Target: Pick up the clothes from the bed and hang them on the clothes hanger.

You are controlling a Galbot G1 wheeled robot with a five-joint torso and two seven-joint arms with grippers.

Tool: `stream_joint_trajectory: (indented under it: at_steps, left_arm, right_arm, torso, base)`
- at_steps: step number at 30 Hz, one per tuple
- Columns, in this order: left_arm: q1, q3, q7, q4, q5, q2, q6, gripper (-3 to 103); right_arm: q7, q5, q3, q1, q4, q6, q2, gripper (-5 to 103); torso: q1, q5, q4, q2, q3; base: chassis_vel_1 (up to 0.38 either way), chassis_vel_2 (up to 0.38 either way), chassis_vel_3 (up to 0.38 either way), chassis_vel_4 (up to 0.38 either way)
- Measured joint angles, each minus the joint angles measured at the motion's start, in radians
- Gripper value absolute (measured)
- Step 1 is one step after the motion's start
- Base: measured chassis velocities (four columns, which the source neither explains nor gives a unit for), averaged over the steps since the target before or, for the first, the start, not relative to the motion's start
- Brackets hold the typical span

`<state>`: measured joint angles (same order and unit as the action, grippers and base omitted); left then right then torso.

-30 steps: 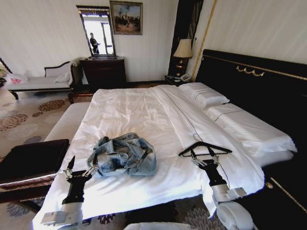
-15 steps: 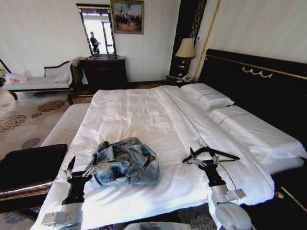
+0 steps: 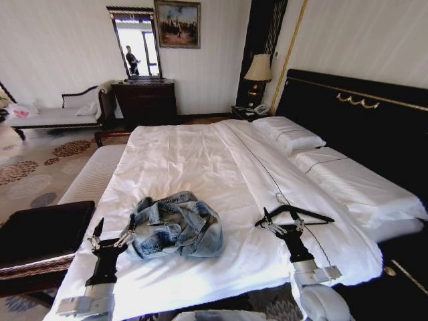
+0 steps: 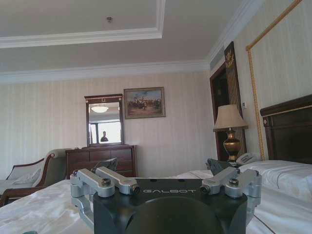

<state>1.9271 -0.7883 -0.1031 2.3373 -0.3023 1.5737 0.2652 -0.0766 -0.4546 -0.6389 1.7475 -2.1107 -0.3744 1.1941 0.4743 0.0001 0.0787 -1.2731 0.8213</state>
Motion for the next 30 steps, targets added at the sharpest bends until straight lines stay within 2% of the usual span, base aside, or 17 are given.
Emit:
stream_joint_trajectory:
  at_steps: [10,14,18,19,20,21,22,23,24,25,27,28,30]
  left_arm:
    - [-0.009,-0.006,0.007,-0.01,-0.009,-0.008,-0.001,100]
    - [-0.027,-0.015,0.038,-0.013,-0.04,-0.022,-0.041,100]
    - [-0.087,-0.061,0.117,-0.016,-0.227,-0.079,-0.246,100]
    - [-0.087,-0.061,0.117,-0.016,-0.227,-0.079,-0.246,100]
    - [-0.103,-0.073,0.129,-0.018,-0.275,-0.092,-0.294,100]
    - [-0.146,-0.105,0.156,-0.031,-0.399,-0.129,-0.397,100]
    - [-0.162,-0.116,0.164,-0.038,-0.441,-0.143,-0.427,100]
    - [-0.202,-0.142,0.178,-0.064,-0.527,-0.176,-0.486,100]
    - [-0.202,-0.142,0.178,-0.064,-0.527,-0.176,-0.486,100]
    - [-0.221,-0.153,0.186,-0.08,-0.564,-0.192,-0.513,100]
    - [-0.266,-0.175,0.222,-0.12,-0.699,-0.236,-0.615,100]
    - [-0.266,-0.175,0.222,-0.12,-0.699,-0.236,-0.615,100]
    - [-0.292,-0.175,0.281,-0.139,-0.849,-0.255,-0.751,100]
  right_arm:
    - [0.005,-0.004,0.019,-0.009,0.008,-0.015,0.008,100]
    - [0.01,-0.004,0.02,-0.012,0.017,-0.017,0.007,100]
    - [0.013,-0.001,0.025,-0.018,0.037,-0.026,0.005,100]
    - [0.013,-0.001,0.025,-0.018,0.037,-0.026,0.005,100]
    - [0.013,0.0,0.027,-0.019,0.041,-0.028,0.004,100]
    - [0.013,0.002,0.031,-0.024,0.051,-0.035,0.004,100]
    - [0.013,0.003,0.032,-0.025,0.056,-0.038,0.004,100]
    - [0.013,0.007,0.035,-0.028,0.065,-0.043,0.004,100]
    - [0.013,0.007,0.035,-0.028,0.065,-0.043,0.004,100]
    - [0.013,0.008,0.036,-0.029,0.068,-0.045,0.004,100]
    - [0.015,0.011,0.036,-0.029,0.076,-0.051,0.004,100]
    - [0.015,0.011,0.036,-0.029,0.076,-0.051,0.004,100]
    - [0.019,0.014,0.032,-0.029,0.088,-0.056,0.002,100]
  torso:
    - [0.0,-0.0008,-0.0001,0.0,0.0]
    - [0.0,-0.0004,-0.0001,0.0,0.0]
    - [0.0,0.0003,0.0,0.0,0.0]
    - [0.0,0.0003,0.0,0.0,0.0]
    - [0.0,0.0002,-0.0001,0.0,0.0]
    - [0.0,-0.0001,-0.0001,0.0,0.0]
    - [0.0,0.0,0.0,0.0,0.0]
    - [0.0,-0.0001,0.0001,0.0,0.0]
    - [0.0,-0.0001,0.0001,0.0,0.0]
    - [0.0,-0.0003,0.0001,0.0,0.0]
    - [0.0,-0.0004,0.0002,0.0,0.0]
    - [0.0,-0.0004,0.0002,0.0,0.0]
    - [0.0,-0.0004,0.0001,0.0,0.0]
  base:
    - [0.093,0.104,-0.099,-0.099]
    - [0.017,0.023,-0.01,-0.012]
    - [0.0,0.0,0.0,0.0]
    - [0.0,0.0,0.0,0.0]
    - [0.0,0.0,0.0,0.0]
    - [0.0,0.0,0.0,0.0]
    - [0.0,0.0,0.0,0.0]
    - [0.0,0.0,0.0,0.0]
    - [0.0,0.0,0.0,0.0]
    - [0.0,0.0,0.0,0.0]
    - [0.0,0.0,0.0,0.0]
    - [0.0,0.0,0.0,0.0]
    - [0.0,0.0,0.0,0.0]
